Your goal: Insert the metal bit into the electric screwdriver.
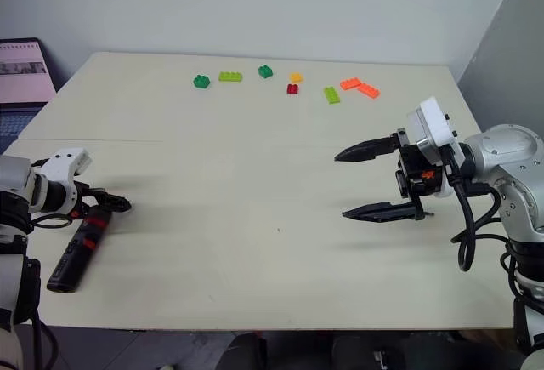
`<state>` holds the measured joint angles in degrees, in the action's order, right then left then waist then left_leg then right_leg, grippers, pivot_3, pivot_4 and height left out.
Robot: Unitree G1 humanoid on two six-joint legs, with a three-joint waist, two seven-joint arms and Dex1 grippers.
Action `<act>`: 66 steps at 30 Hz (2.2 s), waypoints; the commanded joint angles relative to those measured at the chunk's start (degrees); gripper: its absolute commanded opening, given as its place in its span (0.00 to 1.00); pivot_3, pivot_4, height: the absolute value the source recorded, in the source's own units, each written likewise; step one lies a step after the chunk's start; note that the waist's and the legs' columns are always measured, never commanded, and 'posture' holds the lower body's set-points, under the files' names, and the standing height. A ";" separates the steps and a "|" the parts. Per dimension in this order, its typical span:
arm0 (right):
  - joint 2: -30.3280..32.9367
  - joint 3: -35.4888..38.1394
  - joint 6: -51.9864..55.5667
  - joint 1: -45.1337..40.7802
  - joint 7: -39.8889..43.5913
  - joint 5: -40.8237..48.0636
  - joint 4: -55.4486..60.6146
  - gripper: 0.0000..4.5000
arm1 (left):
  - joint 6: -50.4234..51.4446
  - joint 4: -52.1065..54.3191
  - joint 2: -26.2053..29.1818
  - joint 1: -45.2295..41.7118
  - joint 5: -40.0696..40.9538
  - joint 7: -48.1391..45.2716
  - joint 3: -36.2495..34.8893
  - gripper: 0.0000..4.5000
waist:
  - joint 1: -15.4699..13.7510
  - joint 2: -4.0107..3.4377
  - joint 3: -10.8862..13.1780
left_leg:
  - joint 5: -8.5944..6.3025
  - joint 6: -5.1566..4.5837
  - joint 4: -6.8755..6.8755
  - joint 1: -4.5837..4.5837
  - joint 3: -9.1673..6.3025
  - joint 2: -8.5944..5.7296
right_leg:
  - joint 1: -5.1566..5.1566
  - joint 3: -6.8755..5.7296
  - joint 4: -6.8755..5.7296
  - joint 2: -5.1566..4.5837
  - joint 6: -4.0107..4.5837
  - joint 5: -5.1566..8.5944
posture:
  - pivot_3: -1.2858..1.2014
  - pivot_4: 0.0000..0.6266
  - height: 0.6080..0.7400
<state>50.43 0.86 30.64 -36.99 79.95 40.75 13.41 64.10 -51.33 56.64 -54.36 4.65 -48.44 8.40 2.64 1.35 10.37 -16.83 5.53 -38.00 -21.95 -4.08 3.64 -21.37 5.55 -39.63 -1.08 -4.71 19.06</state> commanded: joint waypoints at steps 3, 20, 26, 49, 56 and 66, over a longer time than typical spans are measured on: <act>0.25 1.82 -1.14 0.40 0.35 0.41 1.45 1.00 | -0.96 -0.48 0.16 -0.60 -1.12 -0.33 -0.59 1.00 | 0.00 0.00 0.00 | 0.00 0.00 0.00 0.00 0.00 0.00 | 0.00 0.00 0.00 0.00 0.00 0.00 | 0.52 0.24 1.00; 0.52 1.49 -1.56 0.60 0.92 -0.37 1.35 1.00 | 6.23 6.79 0.17 1.36 -1.27 -2.16 0.61 1.00 | 0.05 0.00 0.00 | 0.00 0.00 0.00 0.00 -0.02 -0.01 | 0.00 0.00 -0.02 0.00 0.00 0.00 | 0.52 0.24 1.00; 0.26 1.32 -1.70 0.69 0.77 -0.71 1.31 1.00 | 5.20 8.19 1.28 3.94 -1.67 -1.88 0.23 0.78 | 0.09 0.00 0.00 | 0.00 0.00 0.00 0.00 -0.02 -0.01 | 0.00 0.00 -0.01 0.00 0.00 0.00 | 0.52 0.24 1.00; 1.79 5.42 1.01 3.18 -3.67 0.60 2.86 1.00 | -6.86 21.85 0.19 2.13 1.04 -8.06 -1.34 0.37 | -1.02 0.02 0.02 | 0.01 0.02 0.00 -0.09 -0.08 -0.01 | 0.00 -0.04 0.02 0.00 0.00 0.00 | 0.52 0.24 1.00; 3.02 13.47 5.14 13.65 -12.12 2.45 10.16 1.00 | -8.69 29.29 -7.67 -5.05 8.88 -10.98 -5.87 0.37 | -1.34 0.04 0.03 | 0.05 0.08 -0.21 -0.63 -0.32 -0.05 | -0.05 -0.21 0.21 -0.01 0.00 0.00 | 0.52 0.24 1.00; 2.76 20.00 8.35 29.74 -20.78 3.43 22.06 1.00 | -21.92 47.23 -30.24 -0.10 19.82 -4.89 -11.92 0.37 | -0.79 0.01 0.02 | 0.15 0.24 -0.30 -0.68 -0.31 -0.06 | 0.06 -0.11 0.42 -0.02 0.00 0.00 | 0.52 0.24 1.00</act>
<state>52.78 17.77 39.14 -8.13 60.71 43.02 32.56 45.05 -7.45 28.07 -54.22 22.27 -55.37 -0.93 1.85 1.36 10.38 -16.67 5.77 -38.33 -22.67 -4.39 3.56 -21.33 5.48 -39.18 -1.09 -4.71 19.05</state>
